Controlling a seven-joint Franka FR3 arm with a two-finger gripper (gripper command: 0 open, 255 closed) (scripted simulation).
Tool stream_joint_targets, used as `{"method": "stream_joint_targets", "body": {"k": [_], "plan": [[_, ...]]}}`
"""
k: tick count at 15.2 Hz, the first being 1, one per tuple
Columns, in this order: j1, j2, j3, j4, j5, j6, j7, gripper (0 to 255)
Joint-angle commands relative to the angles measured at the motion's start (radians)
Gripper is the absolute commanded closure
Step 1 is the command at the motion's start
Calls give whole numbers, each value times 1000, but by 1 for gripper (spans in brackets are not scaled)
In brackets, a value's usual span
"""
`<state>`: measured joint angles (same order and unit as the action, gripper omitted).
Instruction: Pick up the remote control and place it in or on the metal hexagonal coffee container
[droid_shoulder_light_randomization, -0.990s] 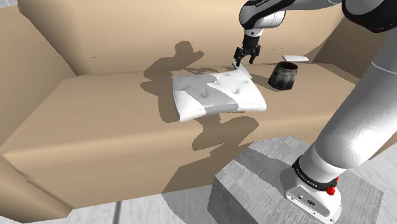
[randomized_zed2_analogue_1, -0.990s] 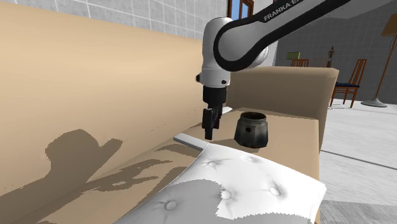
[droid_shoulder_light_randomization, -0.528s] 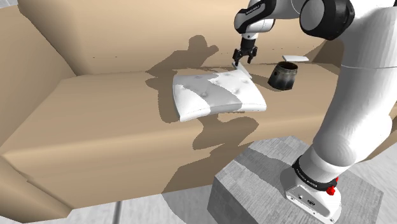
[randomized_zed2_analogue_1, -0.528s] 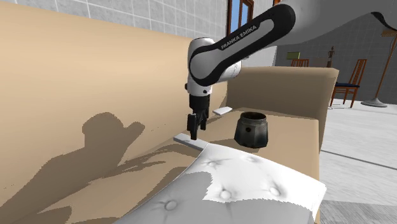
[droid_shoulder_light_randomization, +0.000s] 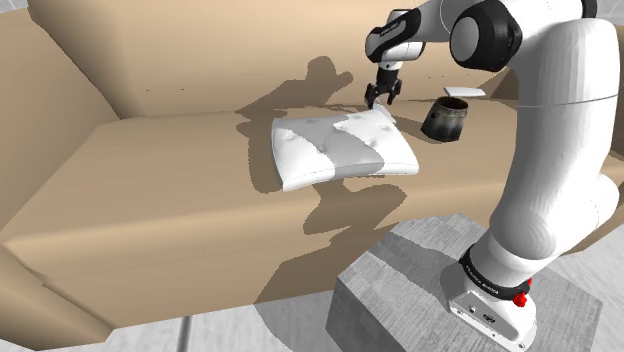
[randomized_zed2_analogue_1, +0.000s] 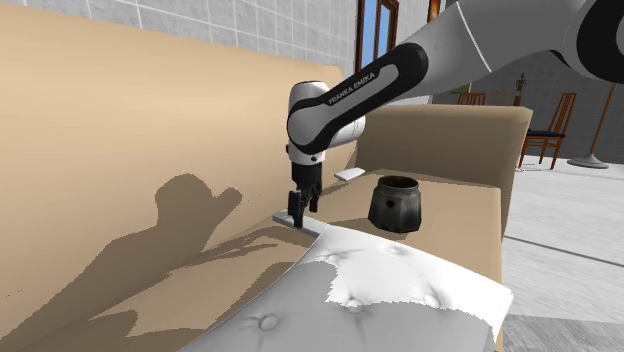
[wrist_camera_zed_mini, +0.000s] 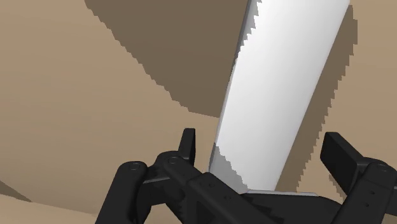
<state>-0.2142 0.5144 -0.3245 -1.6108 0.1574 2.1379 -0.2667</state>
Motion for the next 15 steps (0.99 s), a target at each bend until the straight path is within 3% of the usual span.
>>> {"method": "stream_joint_targets", "body": {"k": [1,10,11,15], "plan": [[-2,14,3,-7,5,21,-2,0],[-2,18,4,-9,6,26,-3,0],[-2,18,4,-9,6,26,-3,255],[-2,18,4,-9,6,27,-3,255]]}}
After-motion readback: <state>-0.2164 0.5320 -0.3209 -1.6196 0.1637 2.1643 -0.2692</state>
